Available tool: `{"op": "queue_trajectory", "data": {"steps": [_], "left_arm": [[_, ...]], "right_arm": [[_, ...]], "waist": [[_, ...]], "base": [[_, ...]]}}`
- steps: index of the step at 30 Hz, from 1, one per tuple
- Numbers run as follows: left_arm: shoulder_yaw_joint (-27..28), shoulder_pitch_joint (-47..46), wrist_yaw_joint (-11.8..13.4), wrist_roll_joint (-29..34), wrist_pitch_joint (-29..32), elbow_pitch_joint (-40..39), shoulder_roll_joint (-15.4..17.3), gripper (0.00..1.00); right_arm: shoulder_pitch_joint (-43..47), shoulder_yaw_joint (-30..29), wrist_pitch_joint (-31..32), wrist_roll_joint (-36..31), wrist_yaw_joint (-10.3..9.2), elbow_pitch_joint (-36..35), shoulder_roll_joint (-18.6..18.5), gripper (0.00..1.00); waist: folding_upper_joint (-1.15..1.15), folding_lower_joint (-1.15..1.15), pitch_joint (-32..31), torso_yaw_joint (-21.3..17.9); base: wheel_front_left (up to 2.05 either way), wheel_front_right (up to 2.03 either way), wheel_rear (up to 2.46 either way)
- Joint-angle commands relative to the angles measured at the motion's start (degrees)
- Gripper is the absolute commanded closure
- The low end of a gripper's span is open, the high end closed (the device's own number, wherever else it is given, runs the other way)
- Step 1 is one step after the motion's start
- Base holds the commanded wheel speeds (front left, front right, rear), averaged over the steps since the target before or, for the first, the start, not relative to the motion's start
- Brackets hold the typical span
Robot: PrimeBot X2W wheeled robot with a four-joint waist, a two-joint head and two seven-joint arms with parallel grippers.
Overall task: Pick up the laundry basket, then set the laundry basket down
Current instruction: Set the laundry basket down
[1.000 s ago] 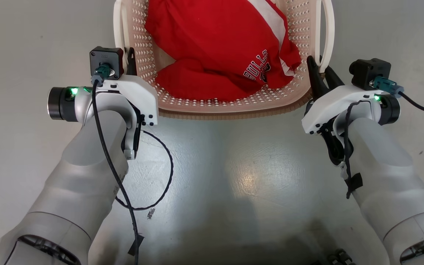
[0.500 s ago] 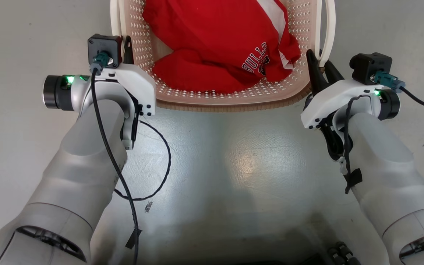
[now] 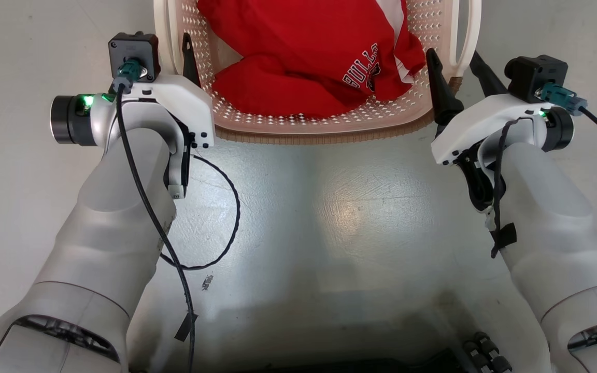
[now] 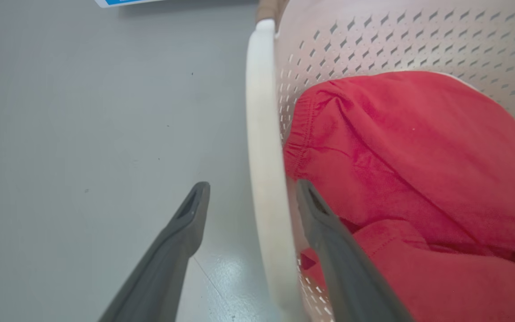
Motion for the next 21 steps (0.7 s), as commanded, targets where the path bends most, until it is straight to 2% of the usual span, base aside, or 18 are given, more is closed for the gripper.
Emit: {"op": "queue_trajectory", "data": {"steps": [1,12,21], "left_arm": [[1.6,0.3,0.5,1.5,-0.3,-1.3,1.2,0.0],[4.6,1.1,-0.1,3.9,-0.3,-2.1,0.7,0.0],[7.3,4.2,-1.8,6.0,-0.3,-4.6,-0.4,0.0]], "right_arm": [[1.7,-0.3,-0.8,-1.1,0.35,-1.1,1.2,0.0],[2.4,-2.2,-0.8,-2.0,0.35,-2.9,1.2,0.0],[4.7,-6.2,-0.8,-4.9,0.35,-7.3,1.2,0.0]], "waist": [[0.0,0.0,0.3,0.1],[0.0,0.0,-0.6,-0.3],[0.0,0.0,-6.0,-0.7]], "base": [[0.0,0.0,0.0],[0.0,0.0,0.0],[0.0,0.0,0.0]]}}
